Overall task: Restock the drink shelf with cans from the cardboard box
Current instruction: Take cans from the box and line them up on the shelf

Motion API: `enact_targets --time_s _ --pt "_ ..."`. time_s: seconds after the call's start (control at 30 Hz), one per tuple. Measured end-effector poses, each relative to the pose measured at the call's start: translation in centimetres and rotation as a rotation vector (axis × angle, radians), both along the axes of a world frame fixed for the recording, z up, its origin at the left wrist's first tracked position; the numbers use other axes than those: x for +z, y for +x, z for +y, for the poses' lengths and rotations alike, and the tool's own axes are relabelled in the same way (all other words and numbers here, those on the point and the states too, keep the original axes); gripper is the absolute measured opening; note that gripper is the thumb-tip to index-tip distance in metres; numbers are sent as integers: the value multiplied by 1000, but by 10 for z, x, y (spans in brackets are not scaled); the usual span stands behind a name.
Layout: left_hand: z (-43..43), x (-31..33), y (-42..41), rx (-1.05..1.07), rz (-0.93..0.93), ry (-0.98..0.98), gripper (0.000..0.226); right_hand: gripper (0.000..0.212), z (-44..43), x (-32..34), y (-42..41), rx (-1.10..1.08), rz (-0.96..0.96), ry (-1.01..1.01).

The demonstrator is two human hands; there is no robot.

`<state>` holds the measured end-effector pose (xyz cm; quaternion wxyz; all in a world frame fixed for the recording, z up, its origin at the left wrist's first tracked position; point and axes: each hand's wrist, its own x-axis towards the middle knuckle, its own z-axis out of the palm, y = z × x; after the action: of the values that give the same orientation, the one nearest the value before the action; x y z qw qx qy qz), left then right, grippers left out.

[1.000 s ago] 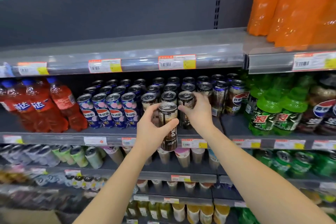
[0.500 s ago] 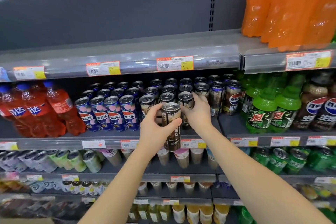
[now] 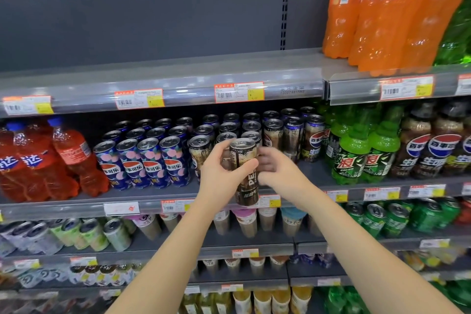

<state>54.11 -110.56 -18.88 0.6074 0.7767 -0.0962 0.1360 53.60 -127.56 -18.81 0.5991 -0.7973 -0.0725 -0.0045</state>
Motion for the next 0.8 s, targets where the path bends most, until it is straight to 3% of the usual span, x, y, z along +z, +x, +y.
enact_targets --time_s 0.07,0.2,0.3,0.53,0.8 --pt "-9 3 1 -41 8 -30 64 66 0 1 -14 35 -18 -42" --pt "-25 9 2 -116 0 24 63 65 -3 3 -16 -195 -159 -69" --pt "-26 16 -1 -109 -41 187 60 69 -12 1 -11 -265 -143 -94" --pt "6 -9 3 57 -307 782 56 83 -29 -1 15 -433 -134 -137" --pt "21 -25 0 131 -270 916 58 74 -28 -26 49 -478 -101 -142"
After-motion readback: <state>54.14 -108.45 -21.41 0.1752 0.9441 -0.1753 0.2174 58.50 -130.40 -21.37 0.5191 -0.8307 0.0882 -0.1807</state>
